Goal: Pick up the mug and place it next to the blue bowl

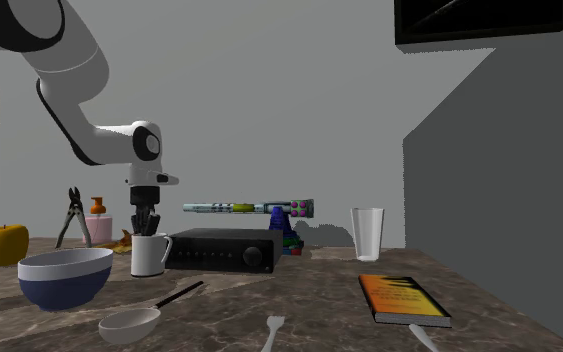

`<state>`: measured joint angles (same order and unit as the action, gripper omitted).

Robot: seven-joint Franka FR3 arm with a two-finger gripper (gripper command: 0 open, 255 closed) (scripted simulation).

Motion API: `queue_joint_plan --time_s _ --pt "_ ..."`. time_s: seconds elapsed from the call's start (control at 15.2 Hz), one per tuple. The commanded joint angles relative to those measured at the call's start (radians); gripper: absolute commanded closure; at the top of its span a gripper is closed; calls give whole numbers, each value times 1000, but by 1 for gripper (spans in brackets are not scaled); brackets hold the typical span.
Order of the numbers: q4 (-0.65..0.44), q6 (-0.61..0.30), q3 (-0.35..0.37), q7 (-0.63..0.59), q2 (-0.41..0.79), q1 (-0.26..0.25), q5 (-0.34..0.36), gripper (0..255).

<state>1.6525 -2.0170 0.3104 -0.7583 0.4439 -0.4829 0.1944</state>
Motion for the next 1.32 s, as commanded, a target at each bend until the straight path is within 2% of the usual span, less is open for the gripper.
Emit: queue_joint_plan --time_s 0.0,0.07,0.13,0.46,0.73,1.25 --pt "0 0 0 0 0 0 0 255" --pt "0 0 0 0 0 0 0 255" --pt "0 0 0 0 0 0 0 0" --pt "0 0 0 0 0 0 0 0" --pt "-82 112 8 11 -32 -3 -16 0" --pt "-82 112 8 11 -32 -3 -16 0"
